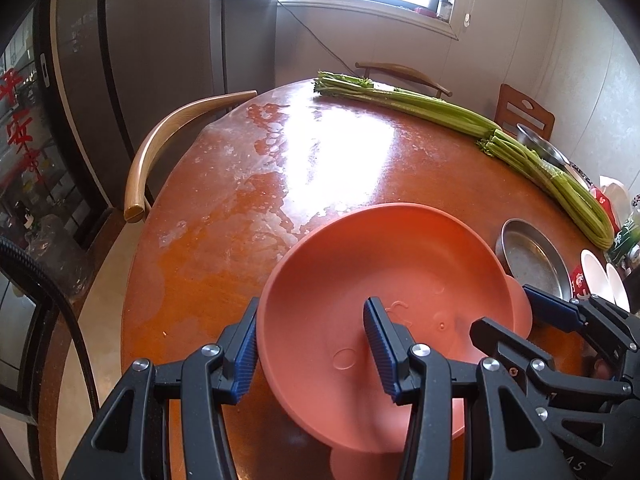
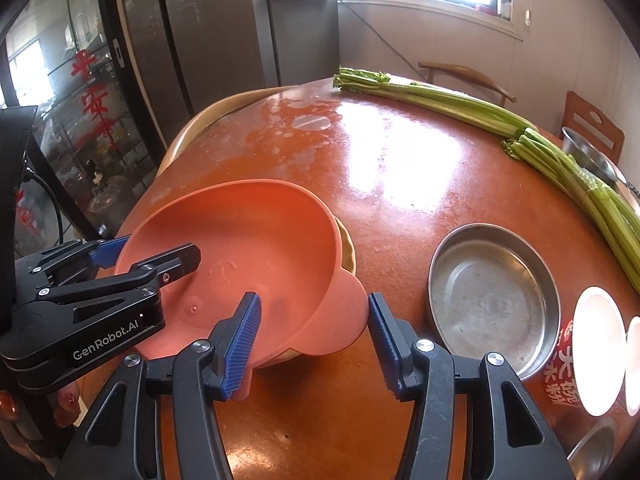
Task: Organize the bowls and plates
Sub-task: 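Carry the pink bowl with the left tool onto the shell plate, release, then move the left tool to the shallow steel pan rim and grasp it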
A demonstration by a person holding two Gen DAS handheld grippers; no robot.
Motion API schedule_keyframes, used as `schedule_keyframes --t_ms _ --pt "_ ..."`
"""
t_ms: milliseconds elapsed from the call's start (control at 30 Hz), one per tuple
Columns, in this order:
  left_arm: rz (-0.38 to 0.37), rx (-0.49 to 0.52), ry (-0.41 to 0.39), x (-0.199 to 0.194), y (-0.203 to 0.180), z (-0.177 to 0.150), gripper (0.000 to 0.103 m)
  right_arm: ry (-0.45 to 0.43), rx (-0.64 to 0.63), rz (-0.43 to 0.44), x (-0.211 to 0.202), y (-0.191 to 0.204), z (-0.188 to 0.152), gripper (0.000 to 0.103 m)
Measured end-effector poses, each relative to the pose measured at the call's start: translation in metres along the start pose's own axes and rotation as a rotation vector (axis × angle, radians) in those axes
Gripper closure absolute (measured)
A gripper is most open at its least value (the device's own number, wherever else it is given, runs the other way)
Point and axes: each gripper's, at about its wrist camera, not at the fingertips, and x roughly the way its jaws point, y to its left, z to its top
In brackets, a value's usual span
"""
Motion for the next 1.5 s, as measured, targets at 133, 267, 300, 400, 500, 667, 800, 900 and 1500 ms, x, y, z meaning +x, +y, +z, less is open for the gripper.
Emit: schedule_keyframes --t_ms 133,267,300,400,500,667,800,900,1500 --pt "0.004 0.008 0.005 0.004 -0.002 -0.001 0.053 0.009 0.011 0.001 0.005 -0.003 -0.001 0.047" --pt "0.016 0.016 0.008 0.007 -0.003 -0.002 0.053 0.013 0.014 -0.001 0.008 -0.002 0.000 0.047" --pt "0.018 0.017 0.008 0.008 -0.003 -0.002 0.053 0.014 0.013 -0.002 0.008 -0.002 0.000 0.047" --pt "0.019 0.016 0.013 0.010 -0.002 -0.003 0.053 0.020 0.017 -0.003 0.012 -0.003 0.001 0.047" --pt "0.019 0.017 0.020 0.012 -0.002 -0.005 0.053 0.024 0.017 -0.004 0.015 -0.002 0.001 0.047" --pt "0.020 0.017 0.024 0.014 -0.002 -0.006 0.053 0.032 0.020 -0.002 0.020 -0.004 0.001 0.047" --pt "0.024 0.014 0.030 0.018 0.000 -0.005 0.053 0.035 0.023 -0.001 0.021 -0.003 0.000 0.047" --pt "0.031 0.015 0.035 0.022 -0.001 -0.005 0.053 0.038 0.027 0.001 0.022 -0.005 0.000 0.047" --pt "0.044 0.004 0.006 0.010 0.002 -0.002 0.053 0.004 0.073 0.015 0.005 -0.015 -0.004 0.047"
